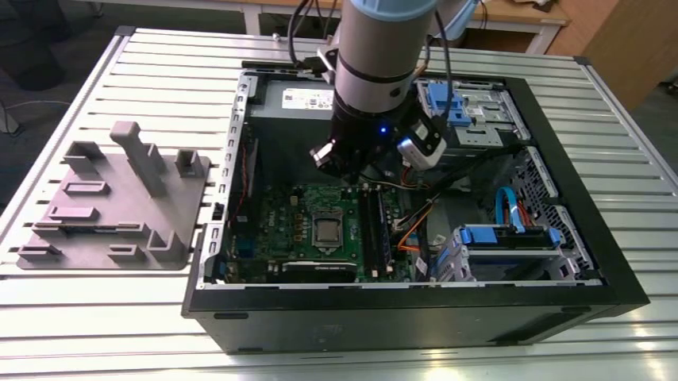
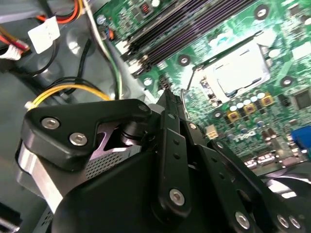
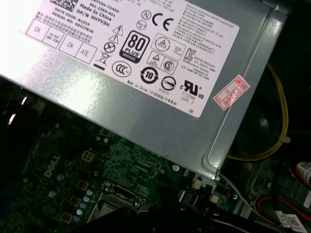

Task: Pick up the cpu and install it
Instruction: 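Install the first cpu locking lever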

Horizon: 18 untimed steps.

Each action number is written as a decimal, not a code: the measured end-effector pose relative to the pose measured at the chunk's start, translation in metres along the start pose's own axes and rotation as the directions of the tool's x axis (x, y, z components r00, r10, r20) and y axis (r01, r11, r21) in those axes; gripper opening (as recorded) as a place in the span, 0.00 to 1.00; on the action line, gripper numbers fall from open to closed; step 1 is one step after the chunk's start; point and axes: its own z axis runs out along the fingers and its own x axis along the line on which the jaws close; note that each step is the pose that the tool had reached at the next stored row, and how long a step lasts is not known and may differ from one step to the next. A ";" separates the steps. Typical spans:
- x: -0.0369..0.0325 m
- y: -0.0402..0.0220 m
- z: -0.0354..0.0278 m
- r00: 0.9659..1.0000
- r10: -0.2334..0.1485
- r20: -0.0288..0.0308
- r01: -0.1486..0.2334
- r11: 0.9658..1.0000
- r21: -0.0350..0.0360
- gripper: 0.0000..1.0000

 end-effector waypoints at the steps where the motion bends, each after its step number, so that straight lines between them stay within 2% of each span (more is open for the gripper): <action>1: 0.0001 -0.0002 -0.0001 1.000 0.000 -0.004 0.000 1.000 0.008 0.11; 6: 0.0001 -0.0002 -0.0001 1.000 0.000 -0.005 0.000 1.000 0.010 0.11; 8: 0.0001 -0.0003 0.0001 1.000 0.000 -0.006 0.000 1.000 0.014 0.11; 10: 0.0004 -0.0007 0.0004 1.000 0.004 -0.011 -0.003 1.000 0.023 0.11; 12: 0.0004 -0.0008 0.0011 1.000 0.011 -0.016 -0.010 0.999 0.037 0.11; 15: 0.0004 -0.0009 0.0018 0.999 0.026 -0.022 -0.025 0.998 0.053 0.11; 18: 0.0005 -0.0009 0.0022 0.999 0.044 -0.025 -0.043 0.997 0.065 0.11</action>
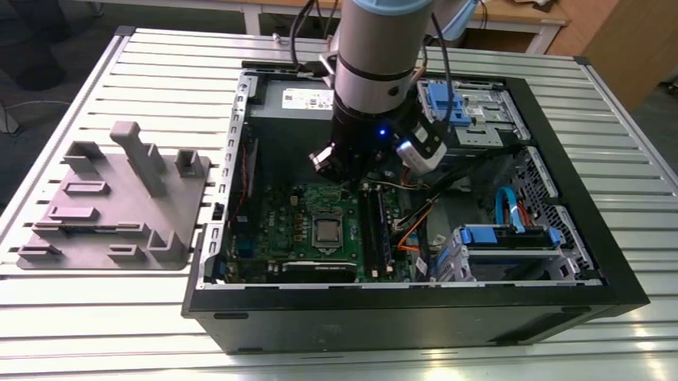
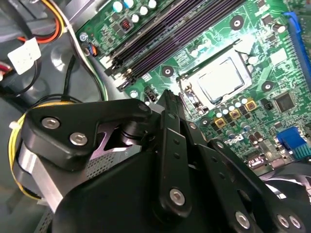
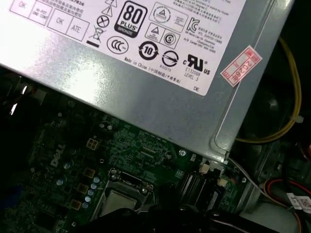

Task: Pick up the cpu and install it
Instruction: 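Install the first cpu locking lever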

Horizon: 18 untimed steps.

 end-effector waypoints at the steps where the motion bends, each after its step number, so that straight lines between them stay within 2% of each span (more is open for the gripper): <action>1: 0.0000 0.0000 0.0001 1.000 0.006 -0.001 -0.006 1.000 0.003 0.11; 4: 0.0001 -0.0002 0.0004 1.000 0.024 -0.003 -0.024 1.000 0.009 0.11; 10: 0.0005 -0.0012 0.0015 0.998 0.056 -0.004 -0.055 0.998 0.015 0.11; 18: 0.0009 -0.0022 0.0033 0.994 0.105 -0.005 -0.105 0.994 0.021 0.11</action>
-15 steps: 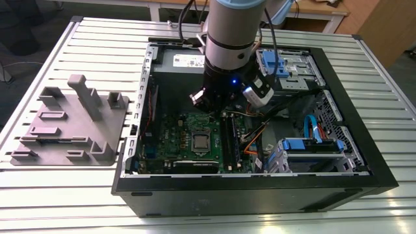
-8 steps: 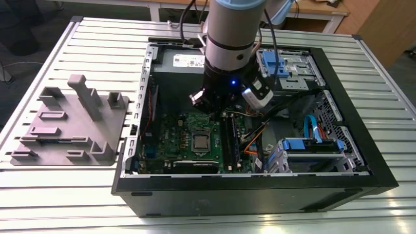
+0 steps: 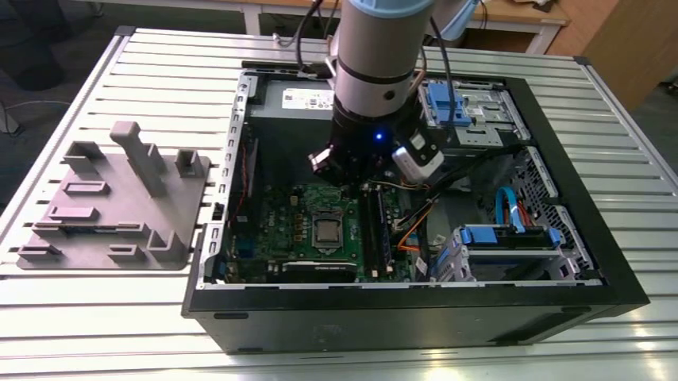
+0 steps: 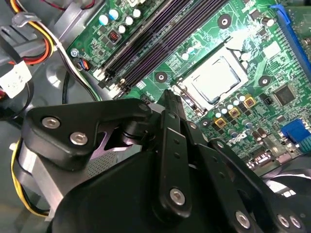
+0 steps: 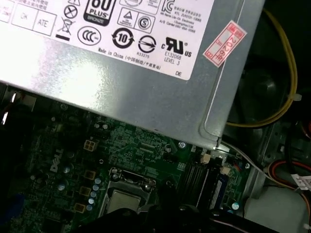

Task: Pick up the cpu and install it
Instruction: 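Install the first cpu locking lever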

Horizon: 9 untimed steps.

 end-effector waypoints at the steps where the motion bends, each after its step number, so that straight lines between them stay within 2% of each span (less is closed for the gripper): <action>1: 0.0001 -0.0002 0.0003 1.000 0.006 0.000 -0.006 1.000 0.000 0.11; 4: 0.0001 -0.0006 0.0017 1.000 0.020 0.000 -0.020 1.000 0.001 0.11; 9: 0.0005 -0.0021 0.0016 1.000 0.021 0.000 -0.021 1.000 0.002 0.11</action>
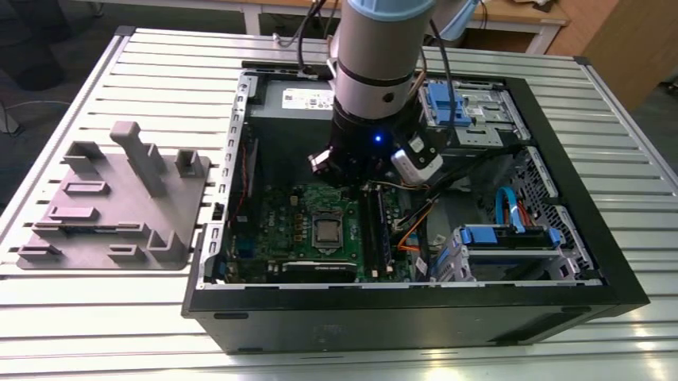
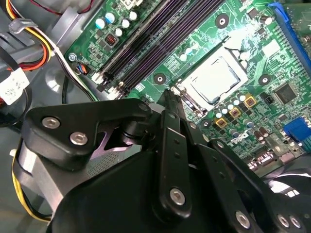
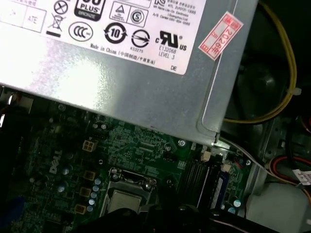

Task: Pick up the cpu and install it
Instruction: 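Install the first cpu locking lever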

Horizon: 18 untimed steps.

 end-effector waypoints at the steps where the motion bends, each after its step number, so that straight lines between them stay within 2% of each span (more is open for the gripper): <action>1: 0.0005 -0.0020 0.0001 1.000 0.000 0.000 0.000 1.000 0.000 0.11; 9: 0.0055 -0.0200 0.0029 1.000 0.000 0.000 0.000 1.000 0.000 0.11; 18: 0.0075 -0.0257 0.0132 1.000 0.001 0.000 -0.001 1.000 0.000 0.11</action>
